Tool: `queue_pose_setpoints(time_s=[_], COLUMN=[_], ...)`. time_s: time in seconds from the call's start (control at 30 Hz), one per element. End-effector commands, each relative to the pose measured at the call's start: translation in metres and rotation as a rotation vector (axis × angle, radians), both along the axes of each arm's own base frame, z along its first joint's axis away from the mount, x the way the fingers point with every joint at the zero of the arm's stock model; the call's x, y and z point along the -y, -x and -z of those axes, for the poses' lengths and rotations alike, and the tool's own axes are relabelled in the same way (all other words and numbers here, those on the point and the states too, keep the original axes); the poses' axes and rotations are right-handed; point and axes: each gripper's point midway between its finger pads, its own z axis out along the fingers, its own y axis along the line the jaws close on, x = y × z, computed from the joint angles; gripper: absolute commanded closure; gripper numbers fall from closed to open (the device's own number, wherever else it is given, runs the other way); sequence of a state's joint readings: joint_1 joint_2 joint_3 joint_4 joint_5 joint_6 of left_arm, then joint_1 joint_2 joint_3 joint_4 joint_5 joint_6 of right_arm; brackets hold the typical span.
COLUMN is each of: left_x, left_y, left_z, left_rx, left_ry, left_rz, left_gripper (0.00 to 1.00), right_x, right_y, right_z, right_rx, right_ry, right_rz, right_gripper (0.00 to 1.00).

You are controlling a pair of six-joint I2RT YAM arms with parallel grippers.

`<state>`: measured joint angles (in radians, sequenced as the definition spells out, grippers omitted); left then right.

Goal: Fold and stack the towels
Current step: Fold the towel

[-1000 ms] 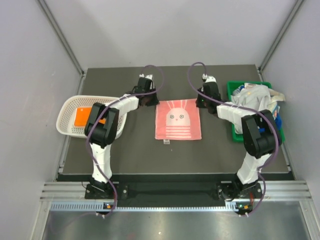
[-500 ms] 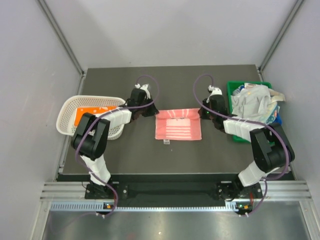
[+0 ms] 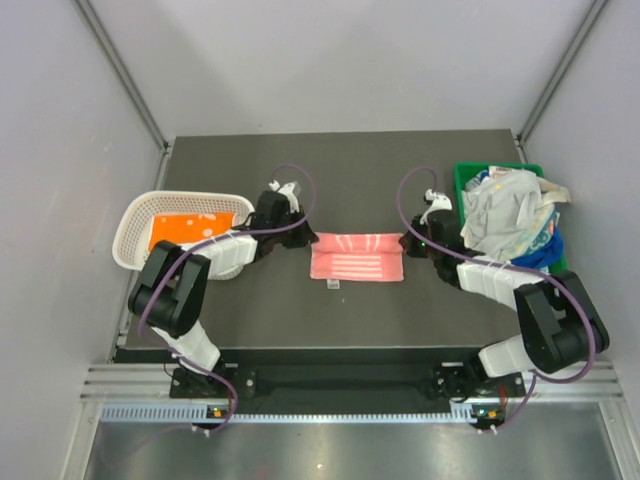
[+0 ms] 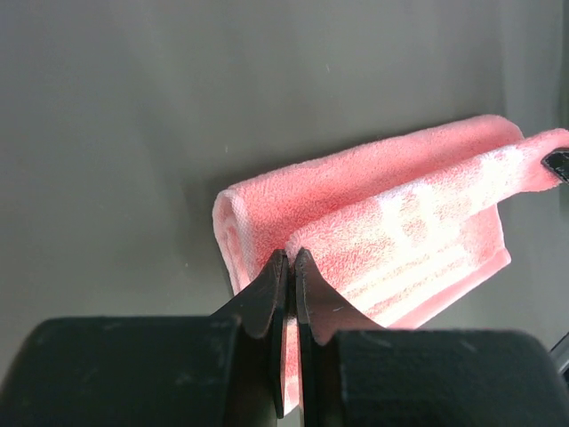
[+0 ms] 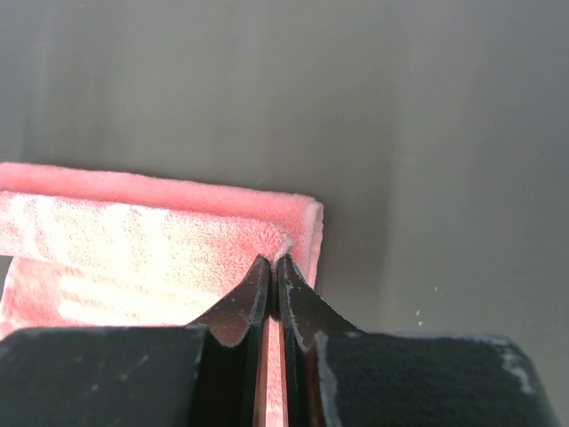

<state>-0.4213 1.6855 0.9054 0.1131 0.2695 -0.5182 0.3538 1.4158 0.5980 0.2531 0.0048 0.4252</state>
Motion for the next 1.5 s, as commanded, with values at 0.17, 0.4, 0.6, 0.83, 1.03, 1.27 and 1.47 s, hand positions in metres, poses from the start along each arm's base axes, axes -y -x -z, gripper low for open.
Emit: queue_pose_setpoints(time_s=[0.17,0.4,0.6,0.83,1.03,1.27,1.47], left_x=[-0.007,-0.01,-0.009,-0.009,-0.008,-0.01,-0.015], left_y=[0.013,0.024,0.034,0.046,0.049,0.05,0.052], left_z=[-0.008,-0.01,-0.003,0.007,0.01,-0.003,-0.018], left_rx=[0.039,0.03,0.012,-0.012,-0.026,-0.008,-0.004], left_ry=[0.007,-0.007,-0.013,-0.018,-0.024,-0.026,-0.054], left_rz=[-0.016,-0.017,-0.005,-0.006,-0.006,-0.018,-0.019], left_gripper=[1.0,1.0,1.0,1.0,1.0,0.84,0.69], right_x=[0.006,0.009,0.008,0.008,0.007,0.009,0.012], right_y=[0.01,0.024,0.033,0.04,0.045,0.052,0.051], right_z=[-0.007,0.0,0.006,0.011,0.016,0.002,-0.02], right_rx=[0.045,0.031,0.017,0.008,-0.007,0.019,0.034], right_ry=[-0.025,-0.037,-0.051,-0.06,-0.068,-0.086,-0.072], right_rz=[0.033,0.035,0.034,0.034,0.024,0.024,0.033], right_gripper=[0.99,0.98,0.98,0.97,0.9,0.72,0.66])
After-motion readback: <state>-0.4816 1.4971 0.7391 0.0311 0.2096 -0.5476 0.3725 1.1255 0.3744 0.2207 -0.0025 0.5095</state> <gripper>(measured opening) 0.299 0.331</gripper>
